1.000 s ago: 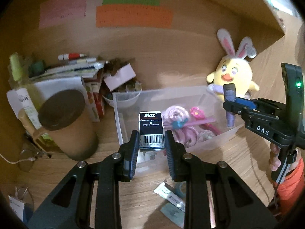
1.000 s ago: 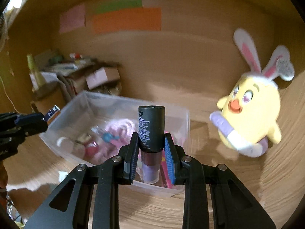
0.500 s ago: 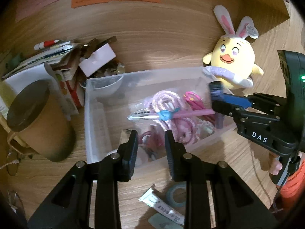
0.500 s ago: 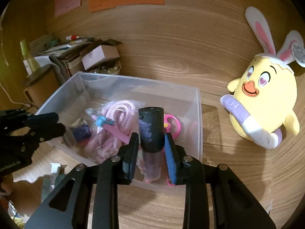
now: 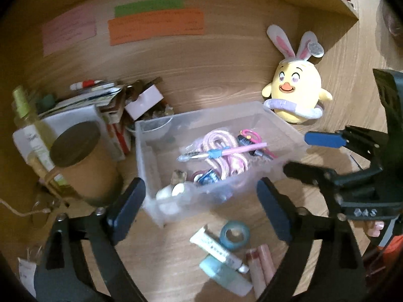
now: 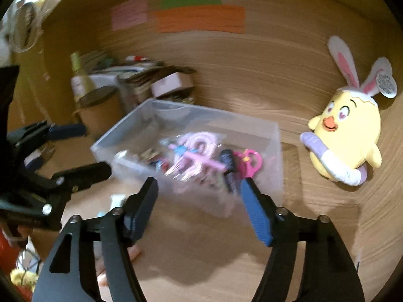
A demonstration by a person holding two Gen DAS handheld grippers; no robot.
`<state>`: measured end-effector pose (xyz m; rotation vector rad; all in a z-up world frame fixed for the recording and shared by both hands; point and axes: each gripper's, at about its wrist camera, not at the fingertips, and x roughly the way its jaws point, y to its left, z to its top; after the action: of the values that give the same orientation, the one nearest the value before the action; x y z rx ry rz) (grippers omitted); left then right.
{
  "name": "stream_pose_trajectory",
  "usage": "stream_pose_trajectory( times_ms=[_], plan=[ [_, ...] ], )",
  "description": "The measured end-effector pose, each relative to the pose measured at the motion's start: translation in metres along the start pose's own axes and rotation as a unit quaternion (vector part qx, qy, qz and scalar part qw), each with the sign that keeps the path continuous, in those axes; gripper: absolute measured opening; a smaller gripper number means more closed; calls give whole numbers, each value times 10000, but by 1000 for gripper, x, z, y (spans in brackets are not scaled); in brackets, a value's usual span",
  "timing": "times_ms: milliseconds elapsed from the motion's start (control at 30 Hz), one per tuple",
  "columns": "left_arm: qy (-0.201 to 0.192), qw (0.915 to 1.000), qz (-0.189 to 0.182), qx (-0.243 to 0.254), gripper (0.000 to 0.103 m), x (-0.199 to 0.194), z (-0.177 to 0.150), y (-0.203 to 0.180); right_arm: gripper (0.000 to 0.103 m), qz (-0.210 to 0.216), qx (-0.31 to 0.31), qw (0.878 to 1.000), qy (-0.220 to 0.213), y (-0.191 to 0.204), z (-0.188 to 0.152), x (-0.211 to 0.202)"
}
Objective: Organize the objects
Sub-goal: 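Carry the staple box and cosmetic bottle into the clear box and open both tools, then grasp the mint tube with the left tool while the right tool grasps the pink lip gloss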
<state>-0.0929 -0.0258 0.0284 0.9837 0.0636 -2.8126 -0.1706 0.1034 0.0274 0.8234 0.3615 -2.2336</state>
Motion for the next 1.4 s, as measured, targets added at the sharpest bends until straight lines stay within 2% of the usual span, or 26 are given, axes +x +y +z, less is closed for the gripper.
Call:
stream_pose_trajectory(
  times_ms=[67,333,467,633,700,733,800,933,1033,1100,1267,1400],
  plan=[
    [68,9999,95,29,92,-3,-11,2,74,18,-66,10000,24,10,-9,-3],
    [673,9975,196,-25,92,5,-58,14,74,323,-82,9982,493,48,-54,7],
    [1015,9944,66,-271,92,12,-80,20,74,507,-85,9955,796,63,-71,17],
    [1179,9920,-85,-449,92,16,-92,19,73,495,-162,9944,916,72,-85,18],
    [1183,9918,-92,-471,92,15,-92,16,68,462,-195,9945,922,69,-88,15],
    [1165,9920,-105,-468,92,14,-92,14,61,462,-207,9944,932,67,-89,14],
    [1144,9924,-126,-432,92,13,-92,10,56,469,-187,9940,972,62,-92,13],
    [1133,9924,-234,-428,92,14,-91,1,39,444,-162,9930,1080,56,-95,17],
    [1178,9921,-207,-383,87,18,-93,-4,33,441,-158,9935,1034,57,-95,18],
    [1233,9915,-178,-389,79,21,-95,-4,28,501,-146,9936,1001,57,-94,19],
    [1193,9919,-45,-440,76,18,-100,2,17,549,-136,9942,916,58,-93,20],
    [1175,9924,71,-362,71,18,-101,2,14,608,-19,9943,878,54,-93,20]
  ],
)
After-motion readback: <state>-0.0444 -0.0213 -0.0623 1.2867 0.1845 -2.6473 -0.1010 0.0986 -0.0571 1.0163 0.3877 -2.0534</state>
